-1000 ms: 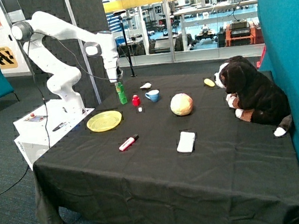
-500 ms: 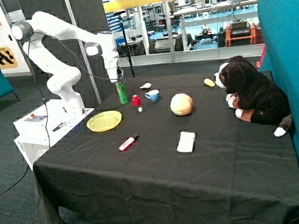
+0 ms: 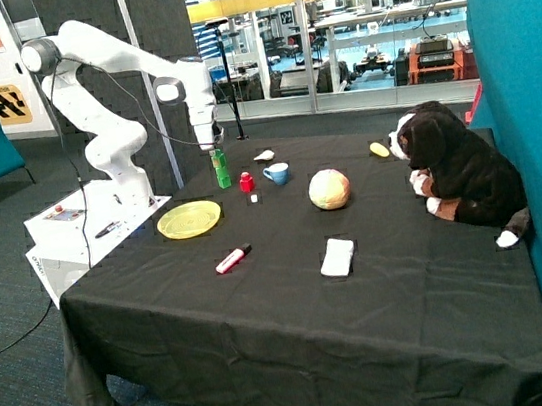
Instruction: Stack green blocks
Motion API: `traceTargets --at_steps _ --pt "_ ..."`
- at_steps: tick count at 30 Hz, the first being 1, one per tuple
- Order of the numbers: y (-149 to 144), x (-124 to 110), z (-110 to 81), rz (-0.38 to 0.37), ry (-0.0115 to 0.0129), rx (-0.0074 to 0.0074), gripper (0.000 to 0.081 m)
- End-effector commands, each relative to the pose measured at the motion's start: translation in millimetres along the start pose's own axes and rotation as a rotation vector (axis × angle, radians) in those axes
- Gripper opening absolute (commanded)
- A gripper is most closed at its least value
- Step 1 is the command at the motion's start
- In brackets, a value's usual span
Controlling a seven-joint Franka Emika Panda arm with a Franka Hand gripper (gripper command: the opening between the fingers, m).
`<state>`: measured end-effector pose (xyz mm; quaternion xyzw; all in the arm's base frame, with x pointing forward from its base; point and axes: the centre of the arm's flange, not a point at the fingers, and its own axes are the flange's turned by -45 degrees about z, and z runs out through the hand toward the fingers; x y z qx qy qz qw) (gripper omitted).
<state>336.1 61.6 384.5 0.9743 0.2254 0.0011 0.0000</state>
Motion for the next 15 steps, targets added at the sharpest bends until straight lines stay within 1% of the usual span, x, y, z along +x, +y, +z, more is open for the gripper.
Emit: traceTargets --at_steps 1,15 --pt "5.7 0.3 2.7 0.010 -0.0020 0.0005 0.0799" --pt "8.7 1.0 4.5 0.018 -0.0020 0.0005 0.0808"
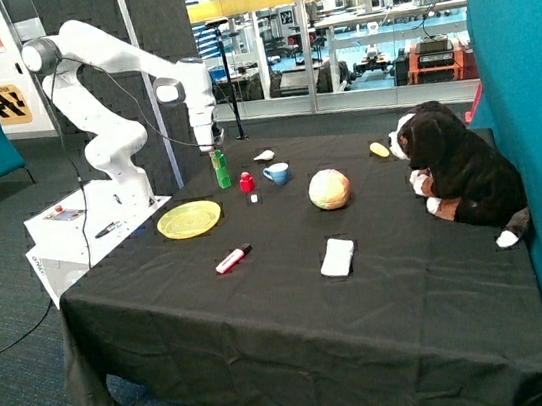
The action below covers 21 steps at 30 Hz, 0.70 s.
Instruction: Stack green blocks
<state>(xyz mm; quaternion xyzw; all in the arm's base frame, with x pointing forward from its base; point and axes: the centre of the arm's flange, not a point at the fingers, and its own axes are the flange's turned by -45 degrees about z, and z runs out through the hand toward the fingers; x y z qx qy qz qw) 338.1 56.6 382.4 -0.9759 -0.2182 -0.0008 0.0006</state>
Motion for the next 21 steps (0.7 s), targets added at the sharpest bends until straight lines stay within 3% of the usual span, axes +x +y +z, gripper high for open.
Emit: traceTargets --at_steps 1,14,21 --pt "3 2 2.6 0.004 -0.0017 -0.0008 0.0808" --pt "-2 7 2.5 -0.005 -0.0017 -0.0008 0.0808" --pt "0 7 -8.0 0.001 -0.0017 -0.0008 0.0808"
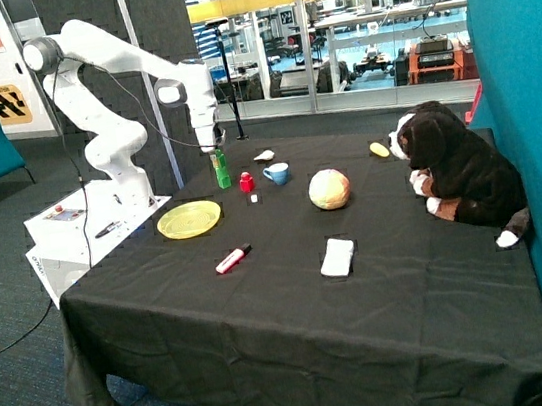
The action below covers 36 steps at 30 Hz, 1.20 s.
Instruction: Stack green blocks
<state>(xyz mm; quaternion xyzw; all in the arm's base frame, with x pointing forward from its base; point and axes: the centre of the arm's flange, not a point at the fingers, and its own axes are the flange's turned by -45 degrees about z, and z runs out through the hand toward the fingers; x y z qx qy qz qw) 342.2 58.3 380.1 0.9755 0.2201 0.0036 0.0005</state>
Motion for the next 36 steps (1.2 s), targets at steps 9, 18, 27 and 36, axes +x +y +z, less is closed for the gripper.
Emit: traceTargets --at_steps 9,18,27,36 --pt "9 2 -32.1 0.026 -0.0068 0.0024 0.0808" --pt "18 -6 -53.9 0.037 -0.0068 0.0023 0.0808" --pt "24 -15 -61.1 0.040 -0.0068 0.0023 0.0808" --pt "37 -11 -61.5 0.047 -0.0069 0.0023 0.0808"
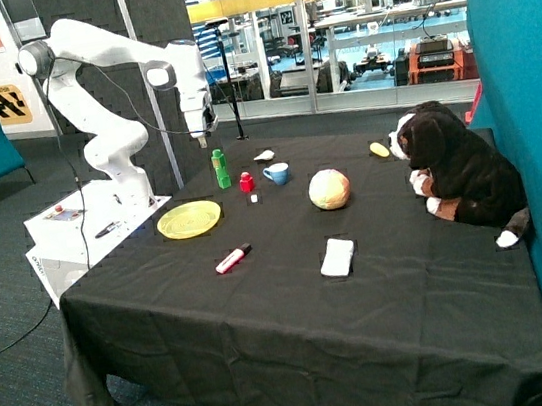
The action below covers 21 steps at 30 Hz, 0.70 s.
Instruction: Stack green blocks
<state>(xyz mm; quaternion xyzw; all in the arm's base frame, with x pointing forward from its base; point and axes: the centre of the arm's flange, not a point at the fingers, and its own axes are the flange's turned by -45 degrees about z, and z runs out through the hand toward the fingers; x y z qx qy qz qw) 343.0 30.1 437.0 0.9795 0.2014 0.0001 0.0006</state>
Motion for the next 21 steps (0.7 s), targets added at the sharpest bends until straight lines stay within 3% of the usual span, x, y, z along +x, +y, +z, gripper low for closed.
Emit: traceTargets --at_steps 1,12,21 --pt "13 2 -4.4 0.011 0.0001 0.0012 0.0808" --pt "23 8 2.3 0.024 0.0001 0.0012 0.0808" --pt "15 22 1.3 -0.011 0.0001 0.0012 0.0808"
